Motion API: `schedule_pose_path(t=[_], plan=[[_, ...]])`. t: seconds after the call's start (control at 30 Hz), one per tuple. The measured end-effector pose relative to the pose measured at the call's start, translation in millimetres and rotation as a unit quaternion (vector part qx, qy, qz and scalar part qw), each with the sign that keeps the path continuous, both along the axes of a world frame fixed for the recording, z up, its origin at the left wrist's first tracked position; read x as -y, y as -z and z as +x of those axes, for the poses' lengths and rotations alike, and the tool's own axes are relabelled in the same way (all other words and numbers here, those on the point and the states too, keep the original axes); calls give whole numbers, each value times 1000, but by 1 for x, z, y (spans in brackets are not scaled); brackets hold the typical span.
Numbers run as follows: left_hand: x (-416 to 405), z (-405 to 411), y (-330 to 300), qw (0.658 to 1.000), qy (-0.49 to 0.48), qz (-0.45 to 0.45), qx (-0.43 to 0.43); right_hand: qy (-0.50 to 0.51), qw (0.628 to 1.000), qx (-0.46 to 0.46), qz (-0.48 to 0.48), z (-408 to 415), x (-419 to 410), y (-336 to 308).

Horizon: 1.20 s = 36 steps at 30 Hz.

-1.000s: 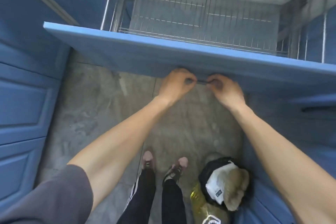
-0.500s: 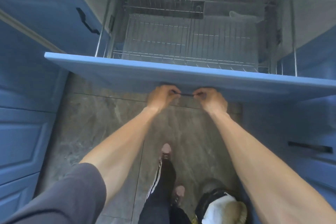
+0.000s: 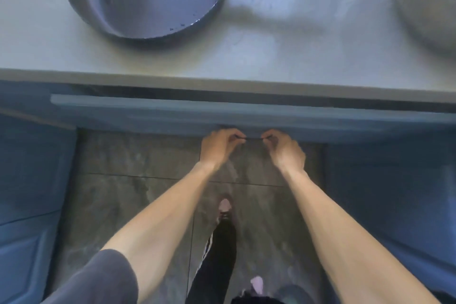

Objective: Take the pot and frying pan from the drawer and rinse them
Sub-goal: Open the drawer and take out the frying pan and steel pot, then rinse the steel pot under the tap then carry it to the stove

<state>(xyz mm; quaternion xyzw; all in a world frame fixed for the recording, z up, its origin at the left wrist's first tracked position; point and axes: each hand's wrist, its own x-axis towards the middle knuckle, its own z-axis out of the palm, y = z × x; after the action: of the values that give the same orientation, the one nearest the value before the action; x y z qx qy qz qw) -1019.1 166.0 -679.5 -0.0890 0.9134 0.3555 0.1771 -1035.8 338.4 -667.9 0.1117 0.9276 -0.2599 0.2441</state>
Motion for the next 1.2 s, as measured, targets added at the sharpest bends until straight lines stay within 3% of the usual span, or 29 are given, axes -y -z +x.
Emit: schedule_pose_path(t=[0.33,0.43,0.5,0.6,0.67,0.77,1.0,1.2], plan=[[4,-45,-2,1000,9,24,6,-29,999,3,32,-43,3,-4],[3,-50,-3,1000,-2,-9,21,-41,998,36,30,-57,1,-6],[0,-49,-1,999,-8,-18,48,-49,997,63,-1,-62,-1,-1],[-9,-44,-13,992,7,-29,120,-67,984,112,-120,-60,-9,-7],[-18,-37,-40,988,32,-9,148,-76,970,129,-193,-52,-20,-35],[-30,-26,-105,993,53,37,99,-68,959,75,-266,-39,-49,-108],[-76,-41,-284,983,70,164,-30,-46,945,-74,-316,-35,-144,-290],[-127,-94,-367,975,100,158,-120,-32,935,-164,-312,-52,-225,-356]])
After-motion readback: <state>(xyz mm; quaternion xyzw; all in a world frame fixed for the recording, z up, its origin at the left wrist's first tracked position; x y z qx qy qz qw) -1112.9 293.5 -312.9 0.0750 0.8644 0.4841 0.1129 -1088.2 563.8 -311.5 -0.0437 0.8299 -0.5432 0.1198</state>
